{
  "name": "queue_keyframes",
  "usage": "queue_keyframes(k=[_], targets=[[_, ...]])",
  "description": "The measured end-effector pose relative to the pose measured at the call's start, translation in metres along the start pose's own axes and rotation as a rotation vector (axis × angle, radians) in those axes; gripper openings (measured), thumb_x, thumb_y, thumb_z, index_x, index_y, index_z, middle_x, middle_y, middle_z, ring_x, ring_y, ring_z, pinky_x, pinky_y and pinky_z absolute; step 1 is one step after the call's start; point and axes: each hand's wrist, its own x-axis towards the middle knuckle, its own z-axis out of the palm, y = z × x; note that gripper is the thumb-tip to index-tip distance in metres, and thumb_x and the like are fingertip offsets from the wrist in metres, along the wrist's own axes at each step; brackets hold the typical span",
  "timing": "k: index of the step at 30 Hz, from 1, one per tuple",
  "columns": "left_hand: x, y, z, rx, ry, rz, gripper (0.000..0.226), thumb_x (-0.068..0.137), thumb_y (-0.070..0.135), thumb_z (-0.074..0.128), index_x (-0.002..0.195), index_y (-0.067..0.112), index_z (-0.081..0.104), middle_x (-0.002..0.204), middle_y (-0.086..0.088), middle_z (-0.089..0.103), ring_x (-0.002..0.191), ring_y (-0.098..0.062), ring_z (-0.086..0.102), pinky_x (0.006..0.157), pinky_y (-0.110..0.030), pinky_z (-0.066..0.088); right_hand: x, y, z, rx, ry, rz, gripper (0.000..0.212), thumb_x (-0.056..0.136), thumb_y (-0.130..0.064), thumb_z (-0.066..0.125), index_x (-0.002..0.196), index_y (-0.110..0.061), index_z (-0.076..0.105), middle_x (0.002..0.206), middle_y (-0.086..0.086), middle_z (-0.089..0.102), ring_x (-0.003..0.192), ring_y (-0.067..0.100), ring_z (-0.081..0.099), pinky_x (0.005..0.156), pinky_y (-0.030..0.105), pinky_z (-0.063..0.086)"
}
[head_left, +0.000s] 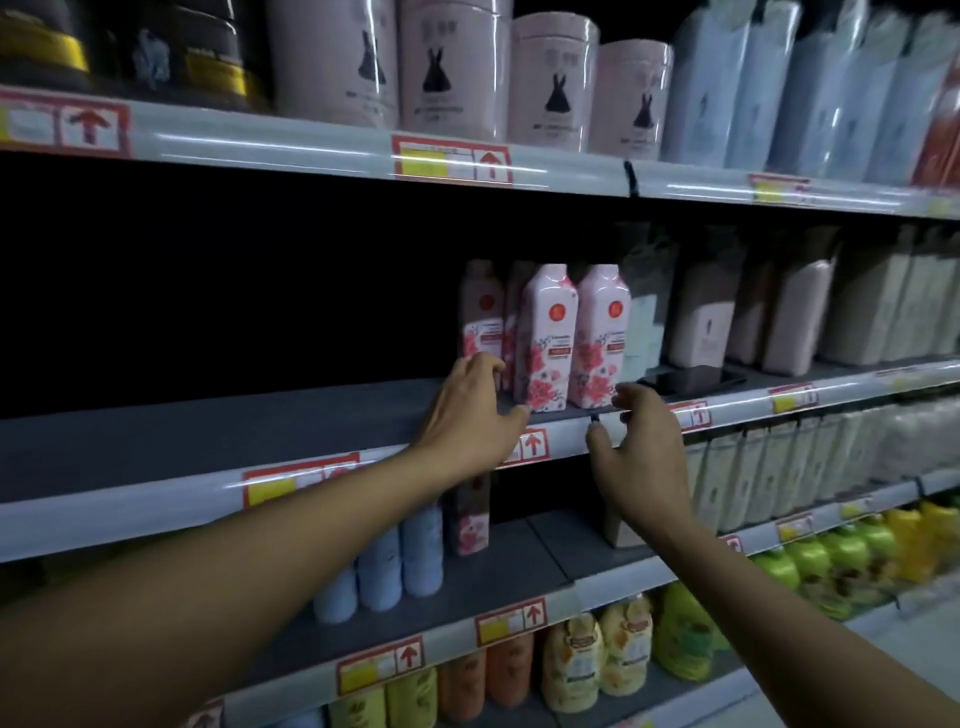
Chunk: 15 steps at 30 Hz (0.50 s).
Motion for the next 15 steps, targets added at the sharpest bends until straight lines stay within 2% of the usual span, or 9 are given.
queue_keyframes(k=[5,7,10,15], targets=[[0.043,-0.003,0.031,-0.084,0.034,-0.059,0.057,0.092,0.039,0.075,0.134,0.013,0.046,0.137,-0.008,0.050,0.125,-0.026,0.052,0.097,-0.028,0.041,0.045,0.000,0.010,0.060,0.001,0.102,0.075,0.090,-0.040,0.069,0.152,-0.015,0.034,0.144,0.010,0.053,0.130,0.030,0.055,0.106,0.052,0.050],[0.058,-0.002,0.044,-0.121,0.083,-0.089,0.062,0.088,0.040,0.079,0.132,0.011,0.046,0.137,-0.011,0.053,0.127,-0.028,0.053,0.102,-0.032,0.044,0.063,0.006,0.018,0.093,-0.029,0.107,0.078,0.081,-0.050,0.069,0.146,-0.021,0.036,0.137,0.007,0.058,0.122,0.030,0.060,0.099,0.054,0.054],[0.080,0.002,0.058,-0.152,0.141,-0.124,0.073,0.081,0.044,0.084,0.133,0.009,0.046,0.140,-0.014,0.055,0.131,-0.032,0.051,0.108,-0.037,0.044,0.082,0.009,0.029,0.130,-0.062,0.094,0.072,0.078,-0.049,0.076,0.136,-0.027,0.039,0.126,0.004,0.063,0.111,0.030,0.065,0.092,0.050,0.056],[0.102,0.002,0.071,-0.209,0.217,-0.156,0.081,0.071,0.050,0.089,0.129,0.011,0.049,0.135,-0.011,0.062,0.127,-0.031,0.058,0.103,-0.043,0.050,0.097,0.018,0.045,0.200,-0.042,0.098,0.073,0.084,-0.048,0.077,0.137,-0.020,0.037,0.122,0.008,0.066,0.105,0.034,0.065,0.086,0.042,0.050]])
